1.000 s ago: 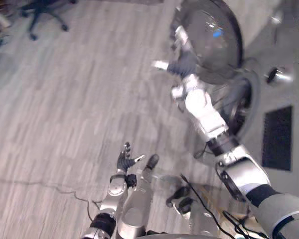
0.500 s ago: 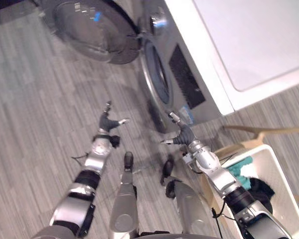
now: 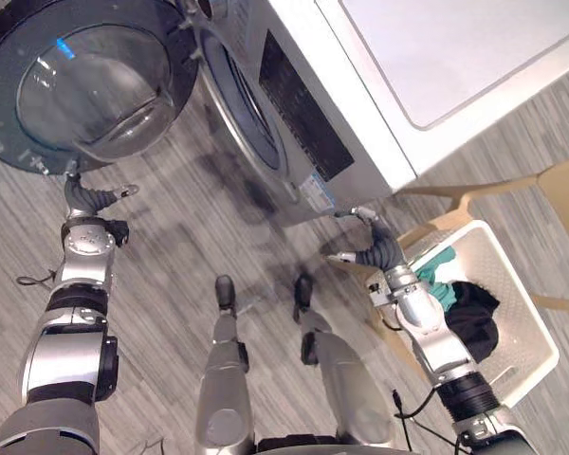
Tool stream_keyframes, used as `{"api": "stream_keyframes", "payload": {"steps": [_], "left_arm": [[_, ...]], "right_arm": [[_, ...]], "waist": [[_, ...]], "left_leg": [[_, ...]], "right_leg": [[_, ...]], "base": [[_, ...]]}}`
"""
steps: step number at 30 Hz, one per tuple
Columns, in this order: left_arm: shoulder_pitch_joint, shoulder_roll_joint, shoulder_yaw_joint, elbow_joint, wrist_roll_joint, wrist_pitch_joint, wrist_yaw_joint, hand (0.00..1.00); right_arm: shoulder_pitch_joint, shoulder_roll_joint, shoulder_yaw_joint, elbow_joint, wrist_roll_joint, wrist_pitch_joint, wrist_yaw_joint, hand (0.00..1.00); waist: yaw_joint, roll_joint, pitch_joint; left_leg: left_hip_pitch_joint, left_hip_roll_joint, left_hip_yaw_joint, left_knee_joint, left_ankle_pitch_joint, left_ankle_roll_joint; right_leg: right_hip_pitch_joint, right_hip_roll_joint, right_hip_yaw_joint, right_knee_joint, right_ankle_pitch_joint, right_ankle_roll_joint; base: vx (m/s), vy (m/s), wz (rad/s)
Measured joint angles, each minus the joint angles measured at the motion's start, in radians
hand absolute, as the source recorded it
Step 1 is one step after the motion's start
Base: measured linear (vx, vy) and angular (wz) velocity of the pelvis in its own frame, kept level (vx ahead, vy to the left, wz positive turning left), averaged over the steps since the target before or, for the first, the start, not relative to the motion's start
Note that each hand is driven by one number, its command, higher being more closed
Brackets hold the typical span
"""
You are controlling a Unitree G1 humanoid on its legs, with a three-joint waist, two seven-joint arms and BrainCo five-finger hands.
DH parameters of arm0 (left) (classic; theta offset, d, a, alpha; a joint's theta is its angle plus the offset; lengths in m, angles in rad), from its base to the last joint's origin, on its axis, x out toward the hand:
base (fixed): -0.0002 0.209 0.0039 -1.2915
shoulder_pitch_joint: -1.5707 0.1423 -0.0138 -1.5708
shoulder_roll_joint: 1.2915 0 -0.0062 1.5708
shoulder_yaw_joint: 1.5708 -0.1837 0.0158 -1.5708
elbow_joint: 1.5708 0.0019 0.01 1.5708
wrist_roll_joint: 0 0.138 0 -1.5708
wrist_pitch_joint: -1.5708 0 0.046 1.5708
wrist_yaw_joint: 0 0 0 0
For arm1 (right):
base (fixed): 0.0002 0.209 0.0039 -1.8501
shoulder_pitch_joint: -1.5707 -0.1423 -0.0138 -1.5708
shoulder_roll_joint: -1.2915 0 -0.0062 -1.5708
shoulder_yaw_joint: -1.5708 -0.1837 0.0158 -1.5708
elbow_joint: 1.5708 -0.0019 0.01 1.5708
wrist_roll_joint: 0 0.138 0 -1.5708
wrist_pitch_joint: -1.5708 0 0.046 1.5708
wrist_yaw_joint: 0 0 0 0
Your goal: Pick up the laundry basket with both hands and put the clothes into the washing machine.
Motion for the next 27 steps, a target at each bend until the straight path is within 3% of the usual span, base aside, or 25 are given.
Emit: {"api": "stream_keyframes", "payload": {"steps": [6, 14, 20, 23, 27], "left_arm": [[-0.024, 0.044, 0.073, 0.0, 0.044, 0.015, 0.018, 0.0], [-0.042, 0.102, 0.099, 0.022, 0.107, 0.036, 0.021, 0.0], [-0.066, 0.135, 0.118, 0.035, 0.114, 0.052, 0.031, 0.0], [-0.013, 0.1, 0.135, -0.018, 0.105, 0.05, 0.032, 0.0], [0.232, -0.114, 0.125, -0.257, 0.06, 0.011, 0.031, 0.0]], "right_arm": [[0.066, 0.014, -0.012, -0.054, 0.0, -0.014, 0.001, 0.0], [0.126, 0.04, -0.018, -0.073, -0.001, -0.026, 0.006, 0.0], [0.126, 0.049, -0.019, -0.074, -0.001, -0.026, 0.007, 0.0], [0.125, 0.065, -0.024, -0.09, -0.002, -0.023, 0.006, 0.0], [0.125, 0.08, -0.061, -0.122, -0.028, -0.021, -0.019, 0.0]], "waist": [[0.001, -0.014, 0.019], [0.002, -0.04, 0.037], [0.003, -0.043, 0.043], [0.003, -0.043, 0.043], [0.003, -0.042, 0.043]], "left_leg": [[-0.023, -0.001, -0.03, 0.022, -0.005, 0.004], [-0.059, -0.005, -0.052, 0.112, -0.066, 0.01], [-0.07, -0.003, -0.045, 0.144, -0.077, 0.01], [-0.068, -0.001, -0.018, 0.183, -0.103, 0.015], [-0.016, 0.01, 0.064, 0.268, -0.18, 0.027]], "right_leg": [[0.003, 0.0, -0.006, -0.019, 0.009, 0.0], [0.032, -0.004, -0.002, -0.068, 0.037, 0.017], [0.036, -0.003, 0.014, -0.078, 0.058, 0.01], [0.045, -0.004, 0.045, -0.082, 0.068, 0.014], [0.093, -0.004, 0.119, -0.084, 0.075, 0.027]], "base": [[0.04, -0.003, 0.05], [-0.01, 0.009, 0.0], [0.0, -0.003, -0.05], [0.0, 0.004, -0.28], [0.0, 0.022, -0.53]]}}
